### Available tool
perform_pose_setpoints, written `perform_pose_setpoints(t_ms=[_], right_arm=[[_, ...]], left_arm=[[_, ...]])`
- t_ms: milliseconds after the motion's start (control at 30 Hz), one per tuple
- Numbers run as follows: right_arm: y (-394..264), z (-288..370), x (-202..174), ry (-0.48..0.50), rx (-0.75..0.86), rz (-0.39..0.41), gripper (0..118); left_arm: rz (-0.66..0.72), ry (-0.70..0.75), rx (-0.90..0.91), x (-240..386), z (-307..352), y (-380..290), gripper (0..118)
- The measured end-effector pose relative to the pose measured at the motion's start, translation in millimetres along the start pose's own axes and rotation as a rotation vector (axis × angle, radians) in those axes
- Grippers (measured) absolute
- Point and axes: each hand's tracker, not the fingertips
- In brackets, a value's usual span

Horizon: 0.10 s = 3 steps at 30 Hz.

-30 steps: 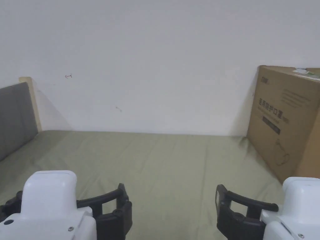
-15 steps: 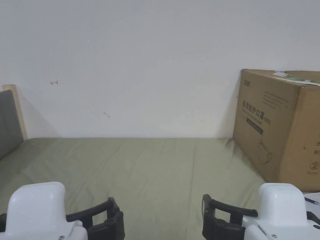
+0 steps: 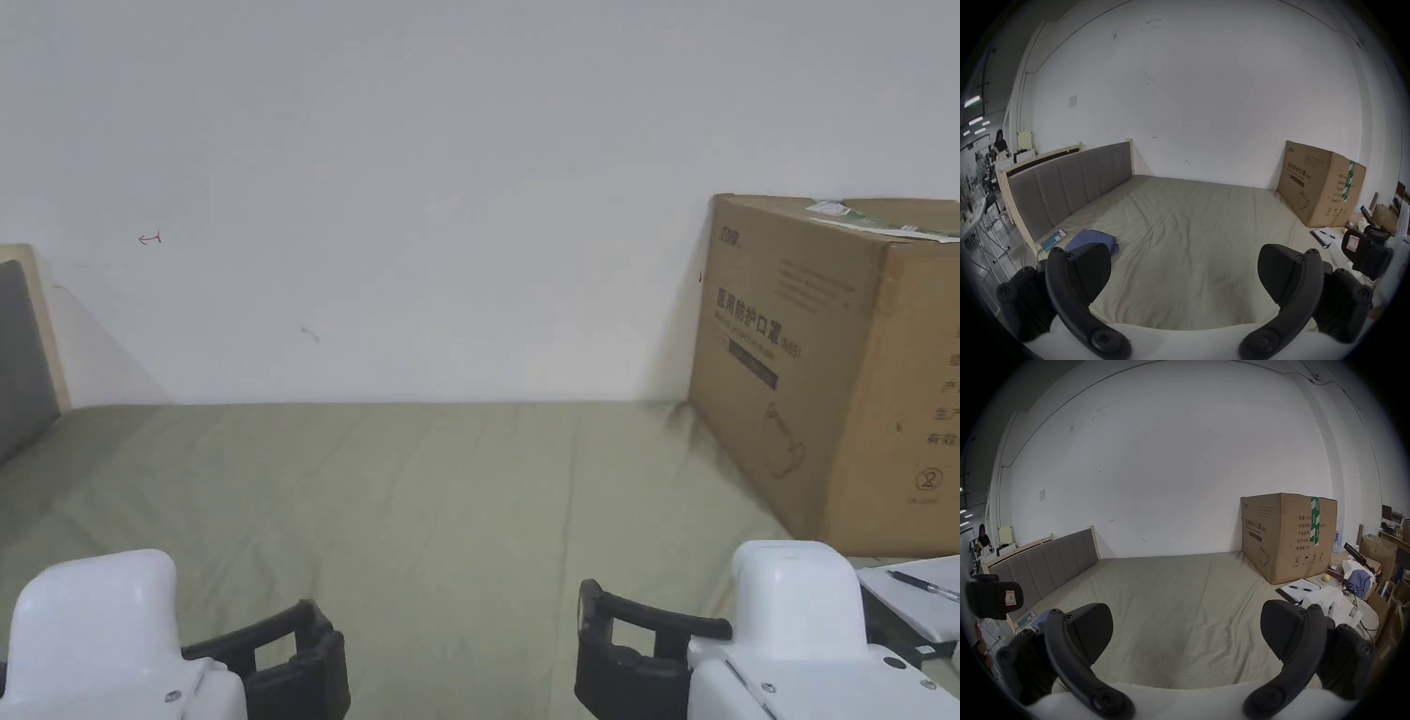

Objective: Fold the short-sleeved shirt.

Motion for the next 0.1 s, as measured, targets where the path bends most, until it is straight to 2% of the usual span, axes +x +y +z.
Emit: perform_pose_setpoints(t_ms=[100], right_arm=[[-0.2, -0.6, 2.9, -0.01, 0.003, -0.01, 118]], left_arm=[[-0.01, 0.0, 0.006, -0.6, 0.8, 0.2, 118]])
